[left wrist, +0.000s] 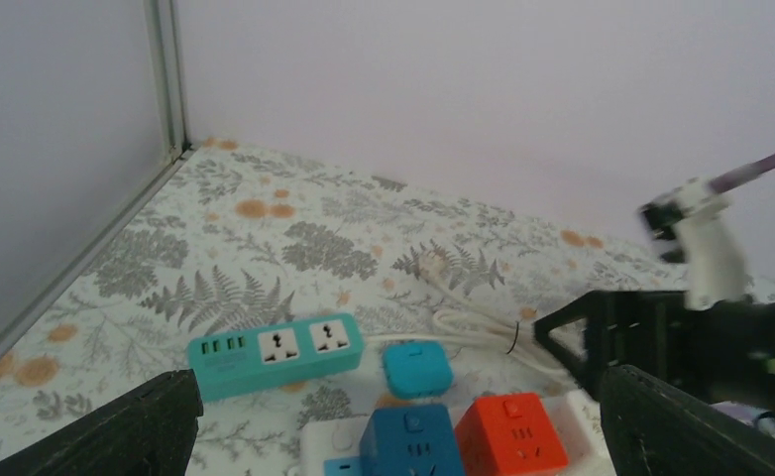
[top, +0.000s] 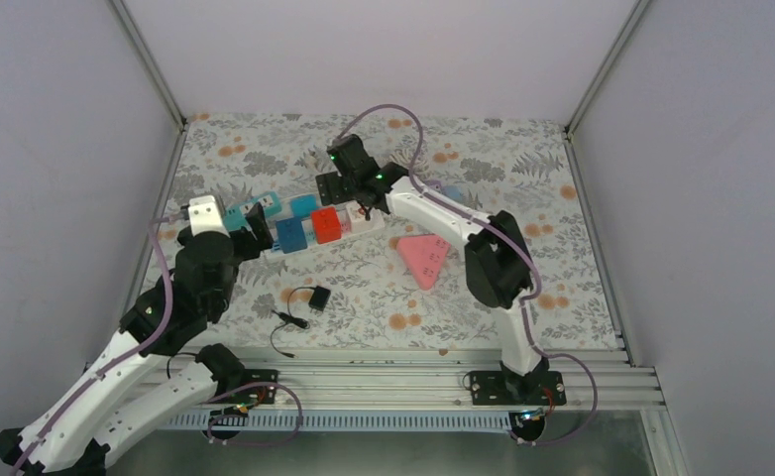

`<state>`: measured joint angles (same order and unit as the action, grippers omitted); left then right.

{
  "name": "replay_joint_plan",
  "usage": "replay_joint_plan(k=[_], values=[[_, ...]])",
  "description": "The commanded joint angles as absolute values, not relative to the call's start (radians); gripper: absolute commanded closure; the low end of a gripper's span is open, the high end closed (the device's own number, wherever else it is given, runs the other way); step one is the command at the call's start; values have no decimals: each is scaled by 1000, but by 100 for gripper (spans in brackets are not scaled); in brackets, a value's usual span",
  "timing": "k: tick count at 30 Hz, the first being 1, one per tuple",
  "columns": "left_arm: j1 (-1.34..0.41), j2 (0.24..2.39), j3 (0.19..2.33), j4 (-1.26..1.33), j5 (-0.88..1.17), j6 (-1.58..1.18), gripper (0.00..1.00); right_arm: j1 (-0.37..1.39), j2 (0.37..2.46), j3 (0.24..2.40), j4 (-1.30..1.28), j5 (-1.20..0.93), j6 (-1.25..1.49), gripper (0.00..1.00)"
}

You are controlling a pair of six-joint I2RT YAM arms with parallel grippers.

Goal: Insert the plug

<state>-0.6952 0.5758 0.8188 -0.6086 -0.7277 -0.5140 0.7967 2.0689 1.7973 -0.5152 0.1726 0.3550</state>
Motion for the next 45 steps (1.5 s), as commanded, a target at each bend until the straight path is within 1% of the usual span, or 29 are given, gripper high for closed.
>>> replay_joint_plan(k=[1,3,7,9,16,20,24,28,30,32,41,45], values=[[-670,648,853,-524,-666,-471,0,819,2181,1896,-601,178,338,8],[-628,722,864,-511,-571,-466,0,818,2154,1877,-594,189,358,9],[-465,846,871,-441,-270,-457,0,796,2016,1722,-511,220,398,9],[-421,897,866,-404,-176,-460,0,770,1936,1620,-486,239,438,9],[-416,977,856,-295,-63,-421,0,685,1684,1242,-442,326,549,6],[-417,1016,826,-231,14,-408,0,611,1585,1068,-422,293,591,6],[-422,1067,807,-191,84,-428,0,521,1548,1006,-433,304,594,6],[-440,1083,795,-175,97,-438,0,451,1534,947,-453,317,606,8],[-447,1080,785,-168,94,-441,0,419,1529,922,-455,305,609,17],[-450,1078,778,-165,96,-443,0,398,1524,904,-458,289,608,21],[-501,1083,767,-139,104,-426,0,352,1570,835,-431,260,610,24],[-519,1089,766,-135,104,-430,0,342,1589,838,-425,254,600,35]])
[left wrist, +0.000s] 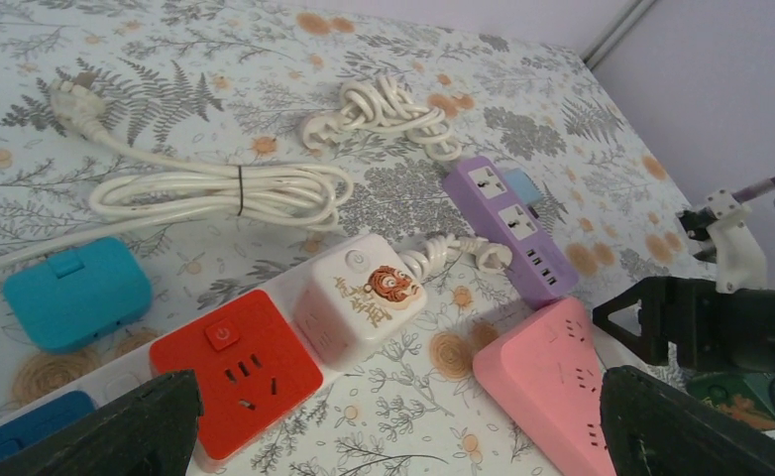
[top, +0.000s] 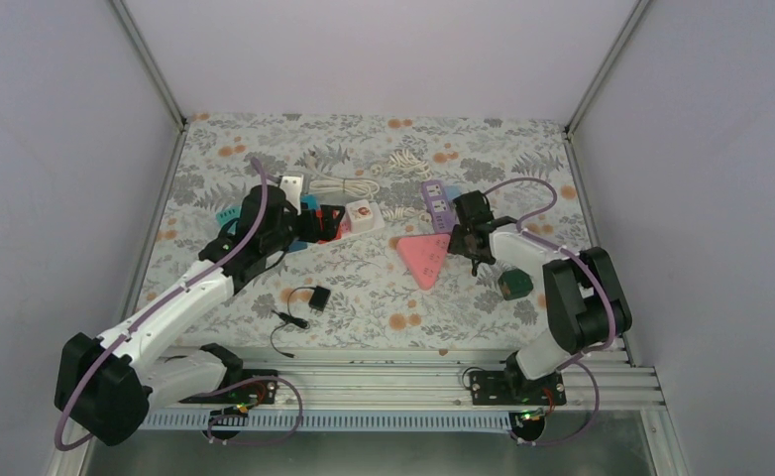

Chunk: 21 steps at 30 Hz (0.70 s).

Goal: Insert the plug

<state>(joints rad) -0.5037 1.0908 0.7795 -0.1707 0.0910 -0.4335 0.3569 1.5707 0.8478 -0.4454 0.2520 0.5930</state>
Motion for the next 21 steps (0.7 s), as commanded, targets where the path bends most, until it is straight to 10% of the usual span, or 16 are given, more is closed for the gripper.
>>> replay_joint_plan(k=[1,11,21], values=[[-522,1088,764,-134,103,-431,0,343,1587,836,-425,253,598,37],[-552,1080,751,-116,103,-447,0,338,1592,809,-407,237,595,25],[-584,1046,717,-58,112,-455,0,321,1497,816,-386,200,591,47]])
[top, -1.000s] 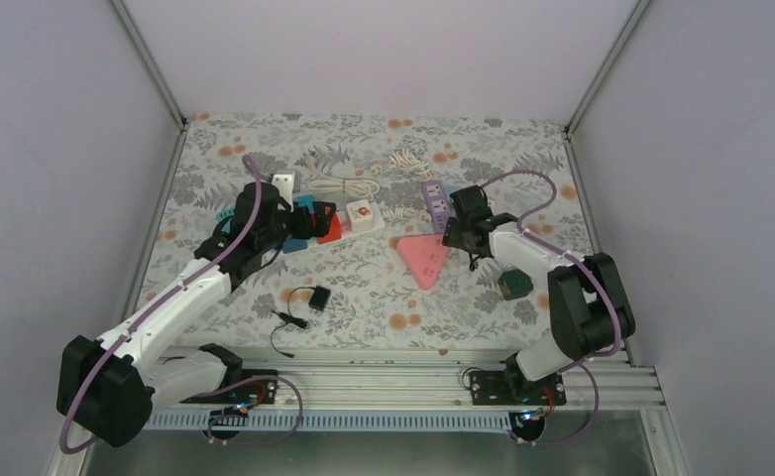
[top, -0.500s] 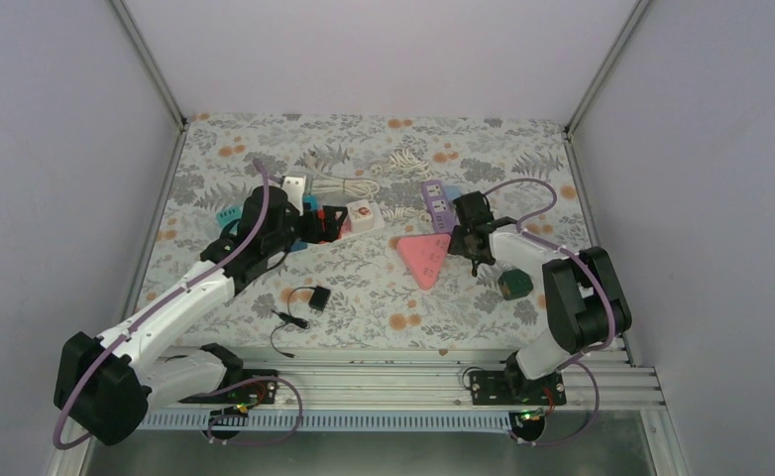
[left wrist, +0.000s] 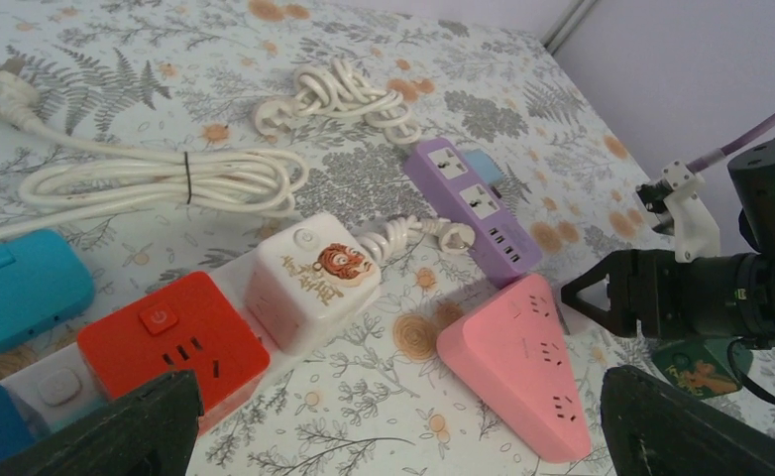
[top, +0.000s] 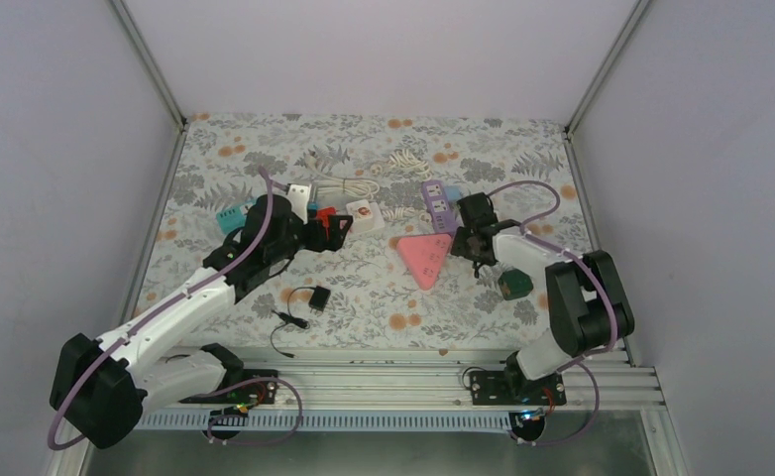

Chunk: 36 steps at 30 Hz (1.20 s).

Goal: Insert the plug

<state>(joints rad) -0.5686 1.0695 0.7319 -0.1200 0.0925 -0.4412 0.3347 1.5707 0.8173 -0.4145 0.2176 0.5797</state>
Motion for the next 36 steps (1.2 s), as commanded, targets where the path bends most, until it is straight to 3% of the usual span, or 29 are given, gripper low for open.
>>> replay_joint_plan(k=[1,7,13,19,26,36], values=[[-590,1044,715,-48,113,-455,0,319,1469,810,-381,186,600,47],[-696,1083,688,133,69,-442,0,321,1287,807,-293,-80,671,46],[-886,1272,746,370,-107,-368,0,327,1174,832,-214,-308,808,46],[-972,1473,831,545,-140,-384,0,333,1076,795,-118,-417,977,45],[-1000,1517,777,781,-142,-458,2,334,1061,784,-77,-496,989,44],[-1022,1596,848,780,-261,-472,20,338,1067,769,-61,-553,978,45]])
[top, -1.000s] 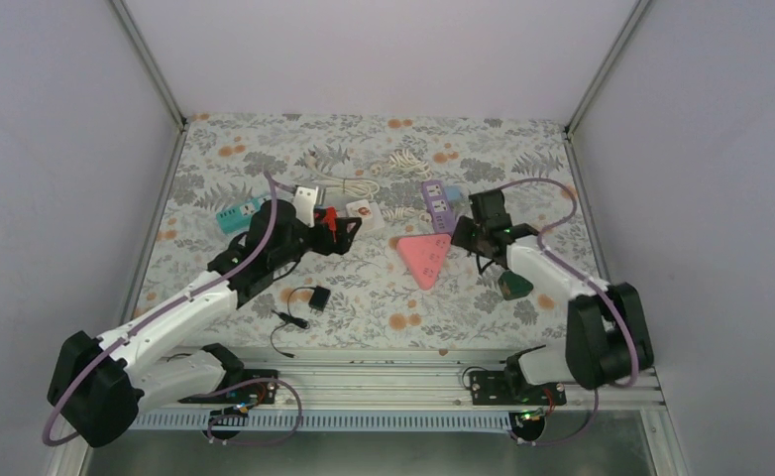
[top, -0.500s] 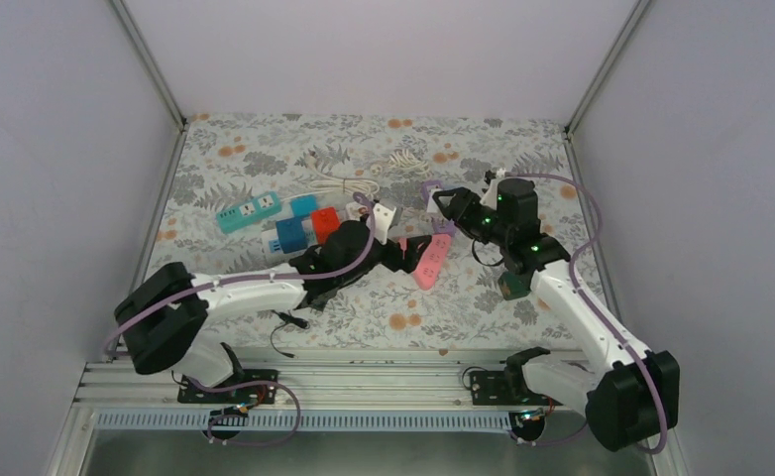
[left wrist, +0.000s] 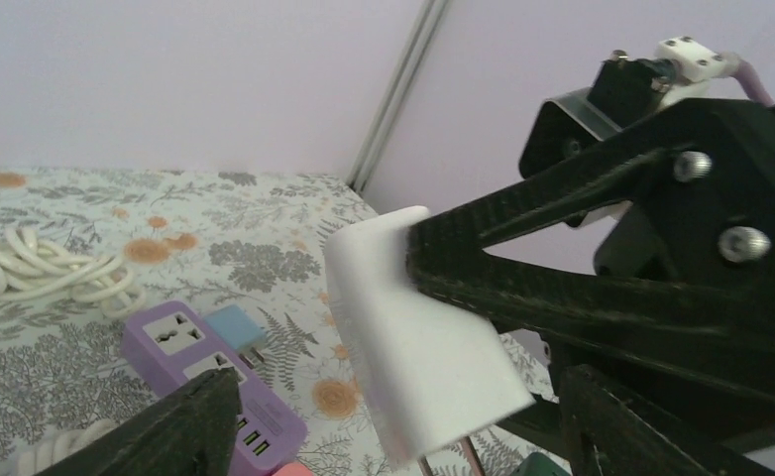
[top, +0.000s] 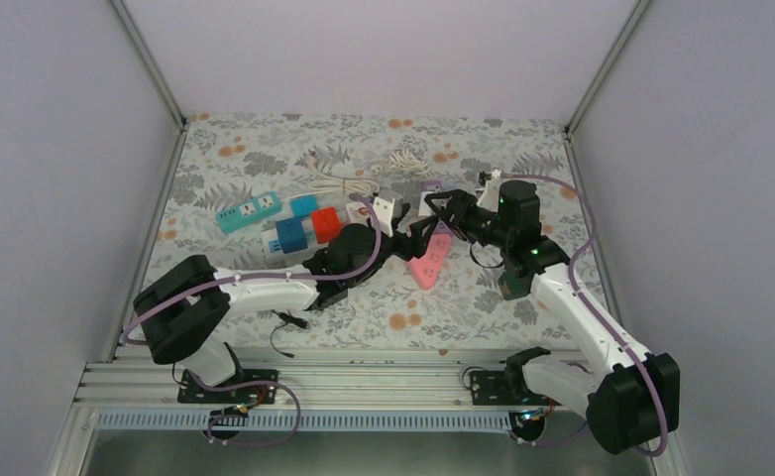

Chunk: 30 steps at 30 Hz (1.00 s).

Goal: Insert the plug

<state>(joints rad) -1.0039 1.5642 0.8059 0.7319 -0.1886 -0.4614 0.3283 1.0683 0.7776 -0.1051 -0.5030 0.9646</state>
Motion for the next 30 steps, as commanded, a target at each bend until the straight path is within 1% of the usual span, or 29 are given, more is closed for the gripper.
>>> replay_joint_plan(k=[1,5,12,13,15,18,20,23,25,27,28,29,30], values=[[-1027,1602,853,783,-268,-471,23,338,1067,769,-62,-556,982,45],[-1046,1630,870,798,-307,-475,29,339,1072,777,-75,-559,983,46],[-1046,1648,880,837,-345,-468,46,341,1062,786,-119,-555,941,46],[-1047,1651,881,845,-342,-457,49,342,1063,785,-127,-553,934,46],[-1046,1661,893,847,-322,-421,60,341,1063,782,-139,-549,923,45],[-1047,1670,905,832,-292,-385,69,340,1059,781,-153,-539,906,42],[-1045,1663,889,850,-268,-340,72,339,1056,796,-187,-519,882,36],[-1003,1628,842,858,-124,-256,74,339,1047,837,-240,-508,812,22],[-954,1591,827,805,-28,-216,76,340,1038,852,-265,-524,774,14],[-882,1564,803,810,168,-199,77,339,1022,850,-284,-528,761,10],[-852,1556,798,820,270,-182,77,339,1017,847,-292,-527,763,10],[-830,1552,802,814,362,-143,77,339,1012,844,-297,-527,765,6],[-818,1549,813,786,430,-95,77,338,1010,842,-299,-536,769,4]])
